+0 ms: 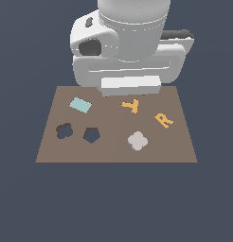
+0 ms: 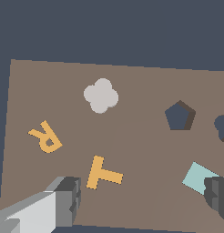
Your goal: Insert a designated object into the corresponding slot on a board.
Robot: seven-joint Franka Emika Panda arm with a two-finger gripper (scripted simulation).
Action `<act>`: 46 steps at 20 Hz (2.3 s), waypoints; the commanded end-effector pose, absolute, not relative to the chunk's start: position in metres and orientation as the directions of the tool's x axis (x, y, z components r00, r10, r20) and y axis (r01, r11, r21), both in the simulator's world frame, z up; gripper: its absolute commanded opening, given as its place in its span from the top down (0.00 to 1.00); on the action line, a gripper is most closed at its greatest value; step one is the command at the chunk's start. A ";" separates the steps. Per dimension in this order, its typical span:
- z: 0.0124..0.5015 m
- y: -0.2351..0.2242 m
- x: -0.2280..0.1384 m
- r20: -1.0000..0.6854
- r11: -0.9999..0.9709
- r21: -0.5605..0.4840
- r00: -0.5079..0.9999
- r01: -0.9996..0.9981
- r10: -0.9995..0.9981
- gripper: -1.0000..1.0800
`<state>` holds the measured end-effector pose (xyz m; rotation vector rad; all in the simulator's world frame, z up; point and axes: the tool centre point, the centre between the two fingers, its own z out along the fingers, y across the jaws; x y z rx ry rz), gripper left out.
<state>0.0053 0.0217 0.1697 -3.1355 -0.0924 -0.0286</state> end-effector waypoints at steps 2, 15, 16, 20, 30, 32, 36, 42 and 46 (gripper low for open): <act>0.170 0.022 0.005 0.018 -0.998 -0.004 0.998 0.060 0.060 0.04; 0.137 0.028 0.029 0.014 -0.977 -0.003 0.977 0.211 0.211 0.04; 0.132 0.029 0.033 0.013 -0.972 -0.003 0.972 0.234 0.234 0.04; 0.109 0.037 0.049 0.010 -0.941 -0.003 0.941 0.338 0.338 0.04; 0.062 0.058 0.080 0.003 -0.842 -0.001 0.842 0.540 0.540 0.04; 0.057 0.061 0.083 0.002 -0.828 -0.001 0.828 0.561 0.561 0.04; 0.051 0.064 0.086 0.000 -0.811 0.000 0.811 0.586 0.586 0.04; 0.049 0.065 0.086 0.000 -0.809 -0.001 0.809 0.588 0.588 0.04; 0.036 0.065 0.087 0.000 -0.807 0.000 0.807 0.590 0.590 0.04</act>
